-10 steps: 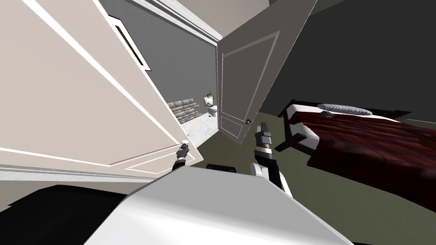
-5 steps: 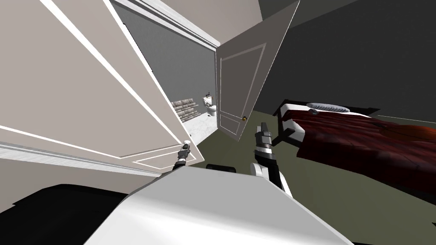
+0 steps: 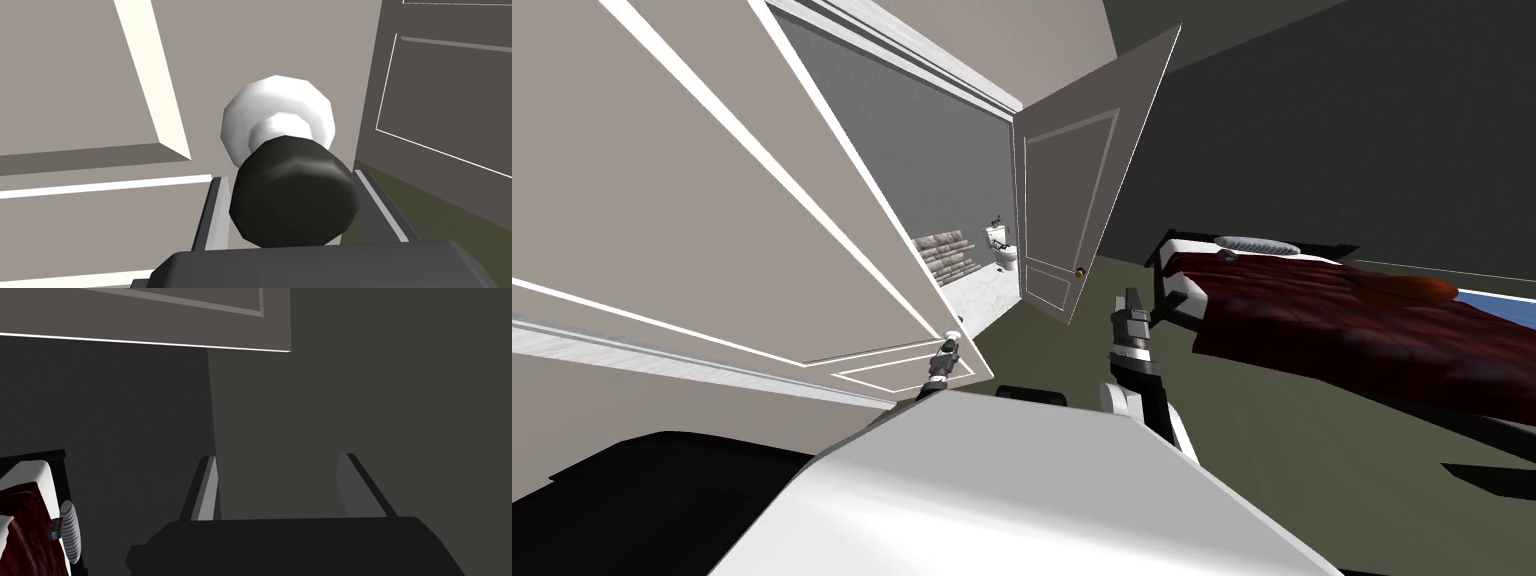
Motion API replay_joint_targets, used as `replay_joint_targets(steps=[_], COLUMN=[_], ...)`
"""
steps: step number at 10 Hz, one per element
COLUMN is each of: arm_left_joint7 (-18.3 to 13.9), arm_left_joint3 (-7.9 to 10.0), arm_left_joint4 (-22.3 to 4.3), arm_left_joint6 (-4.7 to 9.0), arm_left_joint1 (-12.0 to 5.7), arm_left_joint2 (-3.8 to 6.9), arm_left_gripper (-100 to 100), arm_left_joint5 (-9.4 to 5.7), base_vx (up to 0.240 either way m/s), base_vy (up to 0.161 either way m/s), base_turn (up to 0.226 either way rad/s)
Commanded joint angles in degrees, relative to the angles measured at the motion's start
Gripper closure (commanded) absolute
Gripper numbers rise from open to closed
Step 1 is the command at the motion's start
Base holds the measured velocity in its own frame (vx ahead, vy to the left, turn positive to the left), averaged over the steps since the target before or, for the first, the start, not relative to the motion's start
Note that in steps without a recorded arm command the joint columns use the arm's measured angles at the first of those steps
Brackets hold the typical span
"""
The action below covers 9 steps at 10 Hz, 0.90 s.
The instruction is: Pull the door open
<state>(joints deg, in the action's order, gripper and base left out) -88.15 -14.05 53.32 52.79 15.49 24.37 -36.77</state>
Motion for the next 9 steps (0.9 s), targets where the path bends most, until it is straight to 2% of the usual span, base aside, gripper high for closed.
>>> replay_joint_targets(steps=[1, 5, 6, 7, 9], arm_left_joint7=[-1.01, -3.07, -2.78, -3.68, -4.33], arm_left_joint3=[-1.10, -3.35, -3.16, -4.13, -4.77], arm_left_joint4=[0.09, 0.70, 0.29, -0.01, -0.16], arm_left_joint6=[0.89, 2.68, 2.26, 3.29, 4.15], arm_left_joint1=[0.59, 1.85, 1.51, 2.03, 2.37], arm_left_joint2=[0.75, 2.46, 2.14, 2.78, 3.36], arm_left_gripper=[100, 100, 100, 100, 100], arm_left_joint5=[0.59, 1.82, 1.71, 2.12, 2.39], base_vx=[-0.205, -0.195, -0.087, -0.151, -0.182], base_vy=[0.045, 0.019, -0.001, 0.032, 0.026], base_turn=[-0.091, -0.078, -0.024, -0.147, -0.095])
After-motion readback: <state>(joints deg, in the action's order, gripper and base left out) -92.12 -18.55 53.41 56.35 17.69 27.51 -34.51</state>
